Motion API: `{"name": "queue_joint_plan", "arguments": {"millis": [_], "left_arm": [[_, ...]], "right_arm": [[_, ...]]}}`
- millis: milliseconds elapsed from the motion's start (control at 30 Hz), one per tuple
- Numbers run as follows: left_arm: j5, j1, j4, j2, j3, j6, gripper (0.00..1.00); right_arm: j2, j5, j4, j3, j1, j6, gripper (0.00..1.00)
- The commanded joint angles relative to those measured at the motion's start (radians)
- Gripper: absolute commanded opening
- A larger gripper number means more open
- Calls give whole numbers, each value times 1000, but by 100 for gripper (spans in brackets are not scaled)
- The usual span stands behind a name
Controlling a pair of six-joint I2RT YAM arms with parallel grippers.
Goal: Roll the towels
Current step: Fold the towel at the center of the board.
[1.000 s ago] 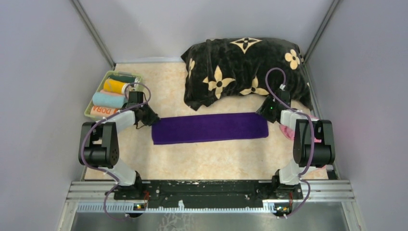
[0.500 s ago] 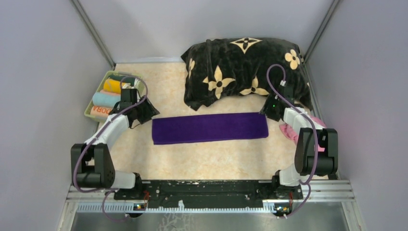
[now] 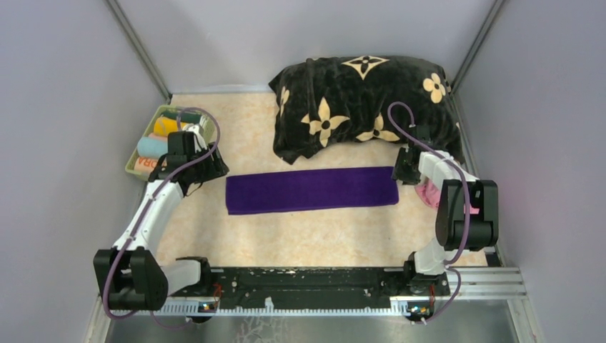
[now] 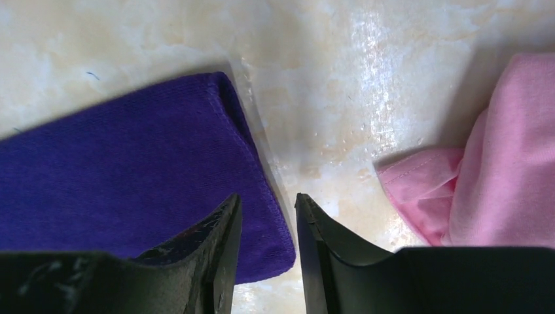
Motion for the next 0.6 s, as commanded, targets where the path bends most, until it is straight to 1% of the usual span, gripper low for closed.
{"name": "queue_joint_plan", "arguments": {"millis": [0,67,200,433,467,567], "left_arm": [[-23,-3,12,-39,-38,61,66],[-21,-6,6,-47,-39,65,66],[-31,-24,3,-55,-37,73,66],[-35,-33,3,-69,-40,77,66],[-35,-35,3,-71,-40,77,66],[-28,-36,5,-77,-42,77,66]], "right_arm": [[35,35,-23,50,21,-45,36],[48,46,-23,52,30,-51,37],[68,7,-9,54,43,-62,37],[77,31,-10,51,56,-68,38],[111,36,-10,50,56,-66,38],[139,49,-23,48,67,-65,38]]}}
